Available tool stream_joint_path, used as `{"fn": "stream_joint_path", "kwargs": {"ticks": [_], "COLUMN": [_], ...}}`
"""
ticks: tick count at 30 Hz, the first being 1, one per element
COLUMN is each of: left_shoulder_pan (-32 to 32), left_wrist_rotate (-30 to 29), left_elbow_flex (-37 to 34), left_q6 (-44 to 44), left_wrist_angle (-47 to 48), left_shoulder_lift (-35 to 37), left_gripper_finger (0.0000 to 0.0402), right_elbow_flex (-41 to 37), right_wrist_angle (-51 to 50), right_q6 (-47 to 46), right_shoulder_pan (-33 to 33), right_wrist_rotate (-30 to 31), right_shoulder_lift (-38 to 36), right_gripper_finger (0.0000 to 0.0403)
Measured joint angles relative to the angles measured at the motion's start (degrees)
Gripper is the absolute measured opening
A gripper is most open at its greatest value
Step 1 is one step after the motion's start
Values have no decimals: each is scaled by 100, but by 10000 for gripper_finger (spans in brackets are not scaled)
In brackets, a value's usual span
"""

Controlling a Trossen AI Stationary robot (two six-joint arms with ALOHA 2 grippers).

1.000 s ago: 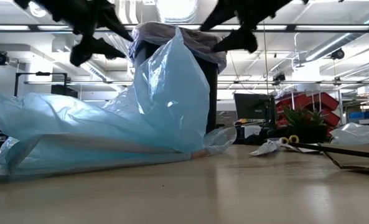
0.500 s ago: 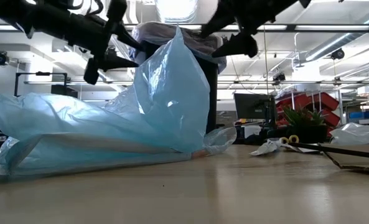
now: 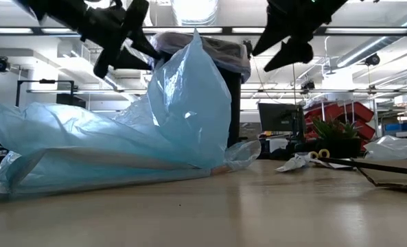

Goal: Place trash/remove bag and relplace
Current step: Put the brown cardboard into the trash bin

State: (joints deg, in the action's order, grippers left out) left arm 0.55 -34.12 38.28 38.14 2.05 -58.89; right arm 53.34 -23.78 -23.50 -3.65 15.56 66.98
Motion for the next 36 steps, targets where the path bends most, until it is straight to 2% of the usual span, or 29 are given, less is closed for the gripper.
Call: {"fn": "stream_joint_path", "kwargs": {"ticks": [3,6,12,19,28,36], "left_shoulder_pan": [-289,-695,-1517,-2020,-2041,-2041], "left_wrist_rotate": [220,217,-222,-324,-254,-289], "left_elbow_flex": [455,663,671,715,2103,3477], "left_q6": [32,160,640,787,416,363], "left_wrist_angle": [1322,1797,1389,231,184,190], "left_shoulder_lift": [-47,-74,-300,-1155,-2721,-4152], "left_gripper_finger": [156,156,160,161,177,183], "right_elbow_flex": [-290,-577,-881,-889,-889,-889], "right_wrist_angle": [-65,-237,-308,-628,-1325,-1985], "right_q6": [-186,-574,-973,-947,-1045,-1072], "right_shoulder_pan": [22,43,309,627,1165,1907], "right_wrist_rotate": [-113,-163,-204,-200,-194,-44], "right_shoulder_lift": [-152,-199,-164,-155,-414,-1210], "right_gripper_finger": [341,341,341,341,341,341]}}
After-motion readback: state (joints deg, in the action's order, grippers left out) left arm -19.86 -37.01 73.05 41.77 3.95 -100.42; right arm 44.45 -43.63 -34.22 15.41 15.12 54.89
